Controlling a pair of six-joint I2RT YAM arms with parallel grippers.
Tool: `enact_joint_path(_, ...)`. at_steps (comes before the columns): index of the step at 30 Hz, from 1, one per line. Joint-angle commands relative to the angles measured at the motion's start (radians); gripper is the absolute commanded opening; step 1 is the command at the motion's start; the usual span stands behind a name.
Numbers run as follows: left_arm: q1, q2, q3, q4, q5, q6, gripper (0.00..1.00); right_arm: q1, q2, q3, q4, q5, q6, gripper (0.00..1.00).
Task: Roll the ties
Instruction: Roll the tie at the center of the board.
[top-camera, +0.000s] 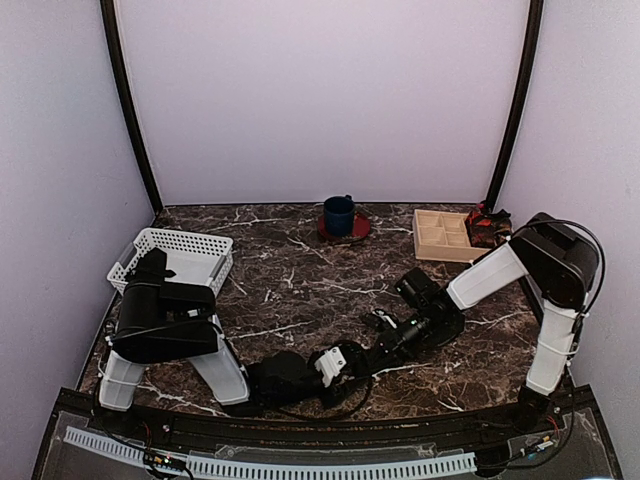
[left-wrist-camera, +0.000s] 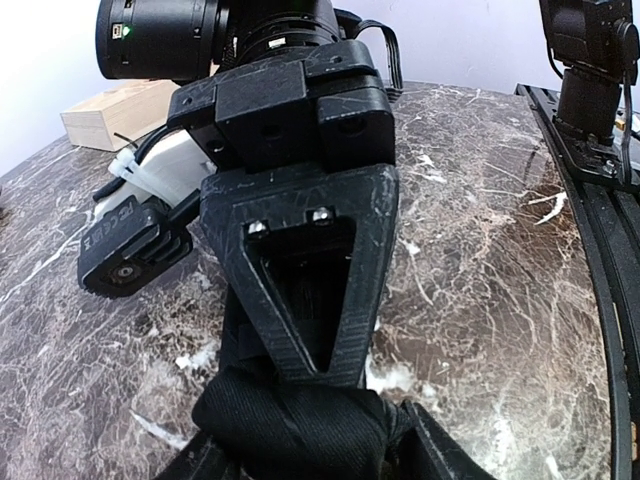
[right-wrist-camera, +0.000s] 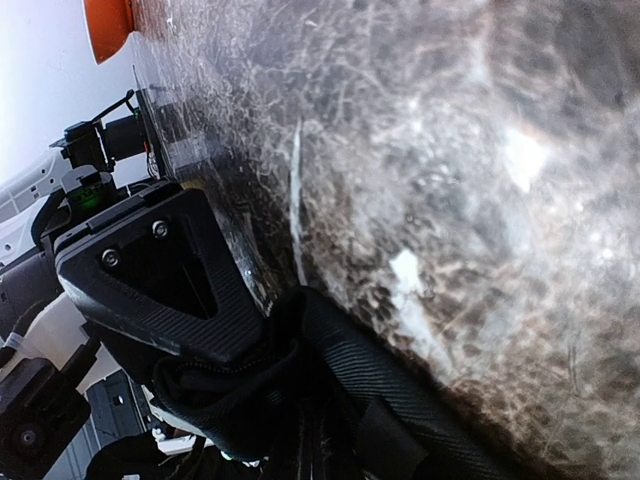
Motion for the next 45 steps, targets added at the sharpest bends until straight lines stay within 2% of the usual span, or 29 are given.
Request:
enact_joint_path(1,-0.002,0.035,-0.007,-0.153,-0.022,0.079,0.53,0.004,0.062,-0.01,-0.053,0.163,-0.015,0.0)
enact_joint_path(3,0.0,0.029,-0.018,-0.145,-0.026,0.088,0.58,0.004,0.062,-0.008,-0.058,0.165,-0.018,0.0)
enact_joint_path(4,0.003,0.023,-0.03,-0.13,-0.023,0.09,0.65,0.003,0.063,-0.007,-0.059,0.167,-0.02,0.0)
enact_joint_path(7,0.04,-0.008,-0.082,-0.097,0.056,0.08,0.72,0.003,0.063,-0.003,-0.07,0.171,-0.027,0.0)
enact_joint_path(10,0.066,-0.032,-0.113,-0.089,0.149,0.114,0.73,0.003,0.063,-0.002,-0.079,0.174,-0.033,0.0)
enact_joint_path(13,0.066,-0.026,-0.074,-0.12,0.221,0.149,0.73,0.003,0.068,0.001,-0.085,0.173,-0.038,0.0)
enact_joint_path(17,0.066,0.007,-0.019,-0.13,0.239,0.143,0.71,0.003,0.071,0.006,-0.093,0.176,-0.043,0.0)
enact_joint_path(22,0.066,0.025,0.01,-0.153,0.249,0.134,0.66,0.003,0.075,0.015,-0.099,0.177,-0.046,0.0)
enact_joint_path(28,0.084,0.019,-0.044,-0.122,0.235,0.142,0.61,0.002,0.081,0.026,-0.12,0.177,-0.065,0.0)
enact_joint_path(30,0.106,0.013,-0.061,-0.117,0.271,0.146,0.61,0.002,0.083,0.028,-0.123,0.177,-0.067,0.0)
enact_joint_path(32,0.128,0.004,-0.063,-0.125,0.326,0.155,0.55,0.002,0.085,0.028,-0.123,0.177,-0.067,0.0)
enact_joint_path(36,0.132,-0.007,-0.028,-0.196,0.349,0.176,0.43,0.002,0.08,0.036,-0.124,0.176,-0.064,0.0)
enact_joint_path(43,0.131,-0.023,-0.006,-0.27,0.312,0.089,0.33,0.0,0.071,0.07,-0.152,0.18,-0.059,0.0)
enact_joint_path(45,0.131,-0.034,-0.003,-0.319,0.287,0.079,0.31,-0.002,0.047,0.082,-0.177,0.191,-0.058,0.06)
